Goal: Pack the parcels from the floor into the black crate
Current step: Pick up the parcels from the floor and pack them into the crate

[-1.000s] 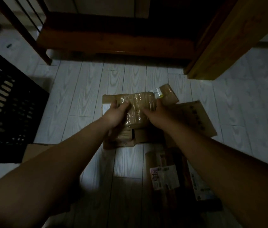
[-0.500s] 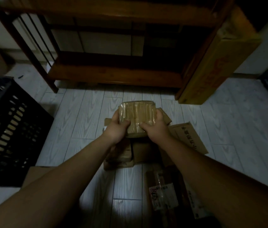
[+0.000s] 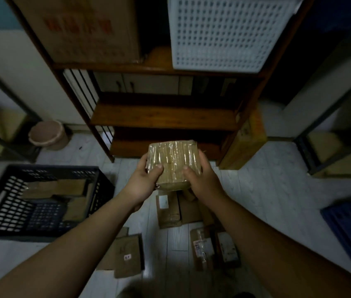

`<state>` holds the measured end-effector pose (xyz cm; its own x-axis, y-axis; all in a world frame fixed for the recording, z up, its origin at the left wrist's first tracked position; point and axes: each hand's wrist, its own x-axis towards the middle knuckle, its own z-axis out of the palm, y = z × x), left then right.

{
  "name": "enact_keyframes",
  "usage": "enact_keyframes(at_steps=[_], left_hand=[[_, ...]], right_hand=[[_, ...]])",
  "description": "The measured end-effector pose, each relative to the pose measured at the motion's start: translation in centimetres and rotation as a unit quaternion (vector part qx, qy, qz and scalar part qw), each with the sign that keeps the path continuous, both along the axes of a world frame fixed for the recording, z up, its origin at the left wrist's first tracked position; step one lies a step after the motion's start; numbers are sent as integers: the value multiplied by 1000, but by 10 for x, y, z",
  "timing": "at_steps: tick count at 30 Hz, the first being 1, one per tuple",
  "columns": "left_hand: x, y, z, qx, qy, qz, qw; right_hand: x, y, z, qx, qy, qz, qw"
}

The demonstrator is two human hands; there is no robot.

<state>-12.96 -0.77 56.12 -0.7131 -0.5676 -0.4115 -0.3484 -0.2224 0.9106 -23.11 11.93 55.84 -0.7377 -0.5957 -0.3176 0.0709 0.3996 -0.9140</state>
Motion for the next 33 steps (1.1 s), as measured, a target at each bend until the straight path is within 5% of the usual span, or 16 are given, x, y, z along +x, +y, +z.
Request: enact_keyframes(at_steps=[5,10,23,33], left_hand=[[45,-1,137,-36,8,-55,998],[91,4,208,-36,20,-45,998],[239,27,298,-84,37,39,995],[372,-41,298,-101,50,40,993]], right_hand=[[36,5,131,-35,-52,-27,998],[69,18,202,-65,-2,19,998],[184,24,281,-126,69,129,981],[320,-52,284,-137,123,163,969]])
